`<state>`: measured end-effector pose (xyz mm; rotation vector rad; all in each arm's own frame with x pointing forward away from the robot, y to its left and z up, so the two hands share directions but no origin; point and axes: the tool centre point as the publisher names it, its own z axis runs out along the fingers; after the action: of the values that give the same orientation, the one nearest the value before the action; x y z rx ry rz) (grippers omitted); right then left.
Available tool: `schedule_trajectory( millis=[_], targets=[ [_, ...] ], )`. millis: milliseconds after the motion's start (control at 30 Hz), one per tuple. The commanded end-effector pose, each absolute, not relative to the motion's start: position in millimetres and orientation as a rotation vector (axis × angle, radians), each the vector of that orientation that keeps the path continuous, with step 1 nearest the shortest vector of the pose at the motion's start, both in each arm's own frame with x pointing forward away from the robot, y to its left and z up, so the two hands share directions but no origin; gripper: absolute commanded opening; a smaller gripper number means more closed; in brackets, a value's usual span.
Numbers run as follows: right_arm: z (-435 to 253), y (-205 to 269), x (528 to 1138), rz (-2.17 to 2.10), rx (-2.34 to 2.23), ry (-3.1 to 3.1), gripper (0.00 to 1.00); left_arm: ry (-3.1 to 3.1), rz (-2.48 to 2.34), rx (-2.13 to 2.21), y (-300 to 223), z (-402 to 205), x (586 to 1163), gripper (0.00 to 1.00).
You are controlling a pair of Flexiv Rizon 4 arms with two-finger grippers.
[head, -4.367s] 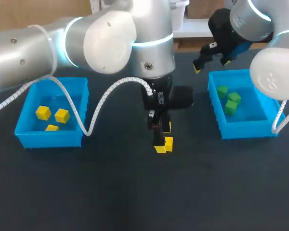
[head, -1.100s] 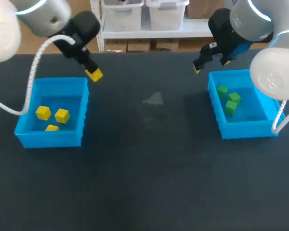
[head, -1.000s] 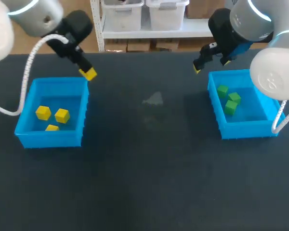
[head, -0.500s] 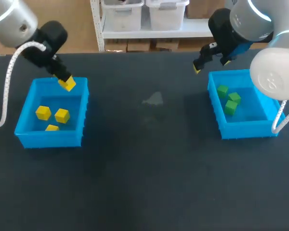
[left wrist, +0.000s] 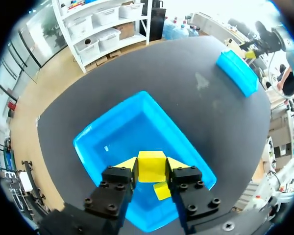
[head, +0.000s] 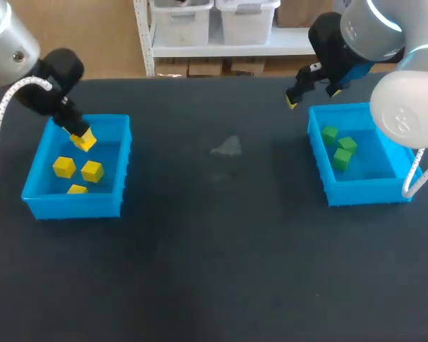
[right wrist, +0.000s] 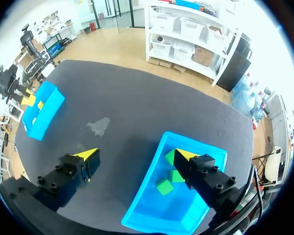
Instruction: Put the green cubes in the right bin and the yellow cubes in the left bin.
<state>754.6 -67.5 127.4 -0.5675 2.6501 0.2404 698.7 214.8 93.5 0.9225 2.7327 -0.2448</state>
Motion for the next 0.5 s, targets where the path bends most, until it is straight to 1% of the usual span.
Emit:
schedule_trajectory(
  millis=[33, 367, 500],
  targets=[
    [128, -68, 754, 0.241, -0.568, 2.65, 1.0, 2.737, -0.263, 0.943, 210, 93, 706, 1.0],
    [128, -68, 754, 0.241, -0.568, 2.65, 1.0, 2.693, -0.295, 0.969, 192, 120, 727, 1.0],
    [128, -68, 754, 0.241, -0.568, 2.65, 1.0, 2.693, -0.295, 0.969, 192, 120, 727, 1.0]
  ],
)
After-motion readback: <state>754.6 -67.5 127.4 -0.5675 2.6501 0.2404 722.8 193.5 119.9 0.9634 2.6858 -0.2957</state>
